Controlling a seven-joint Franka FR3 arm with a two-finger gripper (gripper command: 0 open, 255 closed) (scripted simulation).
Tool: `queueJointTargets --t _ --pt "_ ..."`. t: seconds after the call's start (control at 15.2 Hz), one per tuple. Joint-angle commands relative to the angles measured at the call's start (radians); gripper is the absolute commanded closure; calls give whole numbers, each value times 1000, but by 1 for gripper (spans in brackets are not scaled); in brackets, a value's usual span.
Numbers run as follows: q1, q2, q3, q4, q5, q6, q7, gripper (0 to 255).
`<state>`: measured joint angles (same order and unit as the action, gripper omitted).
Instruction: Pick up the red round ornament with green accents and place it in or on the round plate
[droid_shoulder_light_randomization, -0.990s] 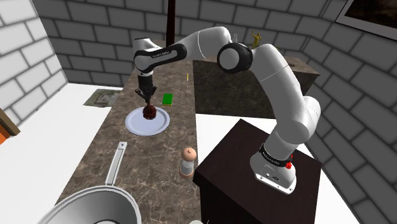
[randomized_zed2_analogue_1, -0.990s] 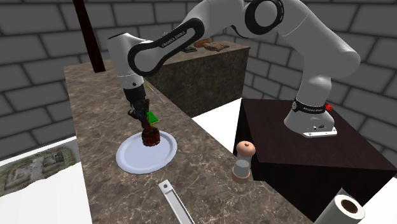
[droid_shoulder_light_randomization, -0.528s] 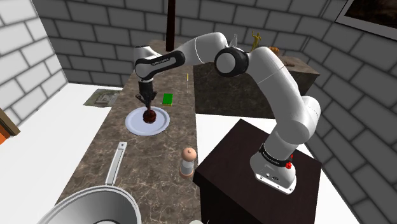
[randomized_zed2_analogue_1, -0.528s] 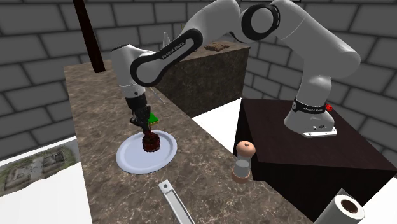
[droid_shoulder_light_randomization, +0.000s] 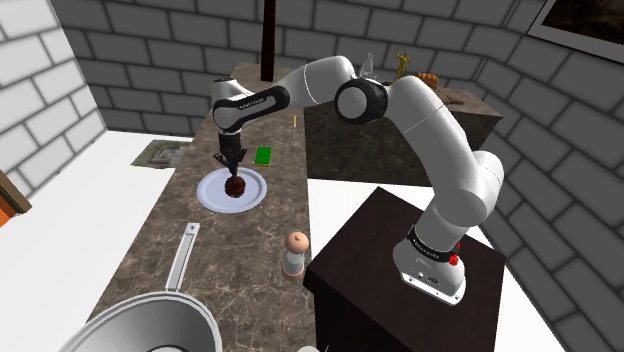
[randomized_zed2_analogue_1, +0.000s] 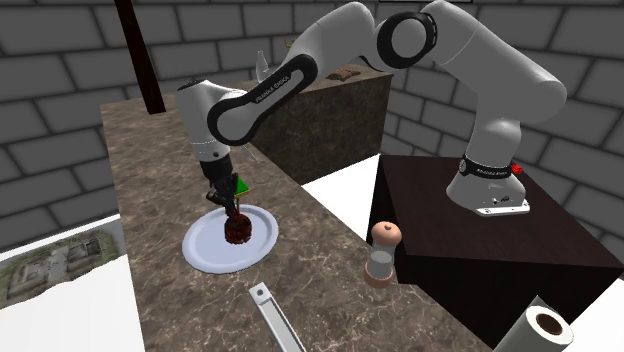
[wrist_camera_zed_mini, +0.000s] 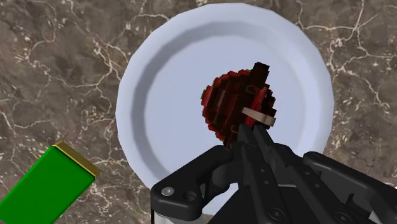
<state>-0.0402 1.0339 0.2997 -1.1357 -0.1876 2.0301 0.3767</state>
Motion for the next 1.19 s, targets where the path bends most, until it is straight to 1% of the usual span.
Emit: queueJointTargets --t 0.0,0.07,0.13,0.46,0.73,1.12 --pt "0 0 0 0 0 0 0 255" --pt "0 0 0 0 0 0 0 255" --pt "0 0 0 0 0 0 0 0" --pt "0 0 0 0 0 0 0 0" --pt "-5 -53 9 36 10 -88 -6 0" --pt "-5 -53 9 36 10 -88 -6 0"
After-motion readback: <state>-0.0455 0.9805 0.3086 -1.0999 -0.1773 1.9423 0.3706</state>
